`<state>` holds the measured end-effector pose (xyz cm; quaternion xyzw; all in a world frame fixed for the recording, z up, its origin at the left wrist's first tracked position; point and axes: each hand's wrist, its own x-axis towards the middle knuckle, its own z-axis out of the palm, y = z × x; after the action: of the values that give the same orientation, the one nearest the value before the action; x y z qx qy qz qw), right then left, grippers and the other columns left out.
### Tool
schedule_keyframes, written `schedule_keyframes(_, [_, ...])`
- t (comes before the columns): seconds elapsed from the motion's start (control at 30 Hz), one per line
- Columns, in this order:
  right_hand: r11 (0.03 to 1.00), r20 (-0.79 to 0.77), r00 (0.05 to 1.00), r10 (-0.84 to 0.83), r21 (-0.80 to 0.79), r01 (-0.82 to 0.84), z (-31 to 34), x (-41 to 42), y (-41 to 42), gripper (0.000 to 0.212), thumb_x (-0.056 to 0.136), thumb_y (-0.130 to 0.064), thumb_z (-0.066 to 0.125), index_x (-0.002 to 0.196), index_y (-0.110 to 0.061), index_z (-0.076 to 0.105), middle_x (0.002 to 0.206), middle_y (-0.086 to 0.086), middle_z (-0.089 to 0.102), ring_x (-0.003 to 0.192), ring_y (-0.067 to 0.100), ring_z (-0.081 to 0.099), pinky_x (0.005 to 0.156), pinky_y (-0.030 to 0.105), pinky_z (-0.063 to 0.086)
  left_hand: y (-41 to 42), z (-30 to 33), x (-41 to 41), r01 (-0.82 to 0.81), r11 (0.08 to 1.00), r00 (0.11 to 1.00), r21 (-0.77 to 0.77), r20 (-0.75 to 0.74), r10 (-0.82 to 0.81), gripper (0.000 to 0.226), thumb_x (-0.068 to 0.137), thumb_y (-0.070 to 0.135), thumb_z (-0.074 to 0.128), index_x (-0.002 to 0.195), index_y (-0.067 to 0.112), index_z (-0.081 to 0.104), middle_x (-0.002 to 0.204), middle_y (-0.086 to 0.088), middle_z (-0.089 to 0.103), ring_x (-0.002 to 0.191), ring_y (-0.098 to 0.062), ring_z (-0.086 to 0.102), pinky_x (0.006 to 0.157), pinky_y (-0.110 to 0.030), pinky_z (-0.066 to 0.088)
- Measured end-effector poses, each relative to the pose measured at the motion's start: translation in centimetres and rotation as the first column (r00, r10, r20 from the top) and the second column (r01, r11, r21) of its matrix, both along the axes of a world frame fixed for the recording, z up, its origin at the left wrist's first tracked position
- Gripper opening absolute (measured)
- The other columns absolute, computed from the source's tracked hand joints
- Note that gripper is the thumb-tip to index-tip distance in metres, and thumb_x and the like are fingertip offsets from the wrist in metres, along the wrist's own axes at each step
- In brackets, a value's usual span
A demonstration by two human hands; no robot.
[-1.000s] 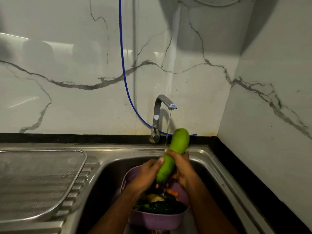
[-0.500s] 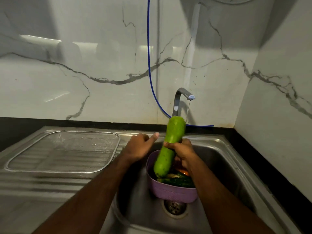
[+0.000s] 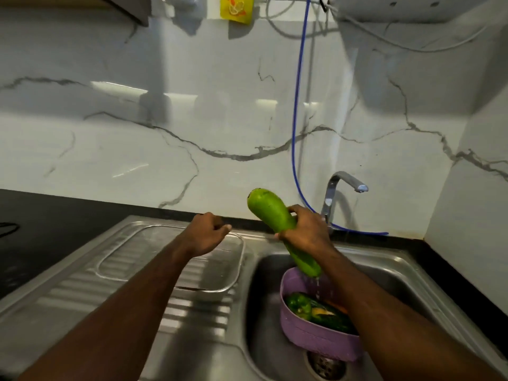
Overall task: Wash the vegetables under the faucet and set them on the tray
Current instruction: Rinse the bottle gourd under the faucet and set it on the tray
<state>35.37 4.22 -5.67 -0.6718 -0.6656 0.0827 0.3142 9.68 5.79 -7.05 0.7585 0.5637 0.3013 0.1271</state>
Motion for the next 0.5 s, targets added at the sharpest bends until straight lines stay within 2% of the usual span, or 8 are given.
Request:
schedule_keyframes(0.1, [0.997, 0.131, 0.988, 0.083, -0.005, -0.083, 1.2, -4.1, 0.8, 0.072, 0.073, -0.043, 0.087, 0.137, -0.027, 0.059, 0.128, 0.006, 0.067, 0.119, 0.028, 0.059, 0.094, 0.032, 0.044, -0.4, -0.1, -4.9, -0.075, 0.997, 0.997, 0.004, -0.023, 0.075, 0.046, 0.097, 0.035, 0.058, 0.069, -0.001, 0.066, 0.072, -0.017, 0.069, 0.071, -0.029, 0.066, 0.066, -0.036, 0.051])
schedule_keyframes(0.2, [0.983, 0.223, 0.959, 0.178, 0.001, -0.182, 1.8, -8.8, 2.2, 0.068, 0.072, -0.044, 0.086, 0.132, -0.025, 0.061, 0.126, 0.007, 0.068, 0.115, 0.028, 0.06, 0.094, 0.034, 0.047, -0.5, -0.4, -9.6, -0.149, 0.989, 0.987, 0.006, -0.064, 0.149, 0.043, 0.096, 0.033, 0.059, 0.068, 0.001, 0.068, 0.071, -0.015, 0.069, 0.07, -0.026, 0.066, 0.069, -0.036, 0.052])
schedule_keyframes(0.3, [0.957, 0.265, 0.922, 0.284, -0.021, -0.289, 1.9, -14.1, 3.3, 0.064, 0.074, -0.039, 0.085, 0.131, -0.021, 0.062, 0.126, 0.01, 0.067, 0.114, 0.029, 0.061, 0.094, 0.036, 0.05, -0.7, -1.5, -13.7, -0.197, 0.98, 0.977, -0.003, -0.078, 0.196, 0.045, 0.094, 0.036, 0.059, 0.062, 0.005, 0.067, 0.062, -0.011, 0.067, 0.065, -0.025, 0.064, 0.071, -0.04, 0.055])
schedule_keyframes(0.37, [0.939, 0.289, 0.896, 0.336, -0.035, -0.341, 1.8, -16.9, 3.8, 0.067, 0.074, -0.039, 0.087, 0.133, -0.02, 0.063, 0.127, 0.01, 0.067, 0.115, 0.029, 0.061, 0.095, 0.035, 0.049, -0.9, -2.0, -15.2, -0.222, 0.975, 0.972, -0.003, -0.08, 0.221, 0.044, 0.093, 0.036, 0.061, 0.062, 0.005, 0.068, 0.064, -0.012, 0.067, 0.067, -0.026, 0.065, 0.07, -0.038, 0.054])
schedule_keyframes(0.43, [0.928, 0.295, 0.882, 0.368, -0.053, -0.369, 1.2, -19.1, 4.4, 0.069, 0.072, -0.04, 0.089, 0.133, -0.021, 0.063, 0.127, 0.009, 0.067, 0.115, 0.028, 0.062, 0.095, 0.035, 0.049, -1.2, -2.2, -16.0, -0.232, 0.973, 0.967, 0.003, -0.109, 0.231, 0.042, 0.093, 0.033, 0.064, 0.063, 0.003, 0.067, 0.066, -0.014, 0.066, 0.068, -0.027, 0.063, 0.064, -0.034, 0.049])
schedule_keyframes(0.5, [0.925, 0.309, 0.873, 0.376, -0.081, -0.37, 0.4, -20.5, 4.7, 0.071, 0.071, -0.04, 0.09, 0.134, -0.023, 0.063, 0.127, 0.007, 0.068, 0.115, 0.028, 0.062, 0.097, 0.037, 0.051, -1.5, -2.4, -16.2, -0.221, 0.974, 0.962, 0.041, -0.152, 0.225, 0.039, 0.092, 0.029, 0.066, 0.062, 0.003, 0.063, 0.061, -0.007, 0.058, 0.065, -0.023, 0.055, 0.058, -0.029, 0.037])
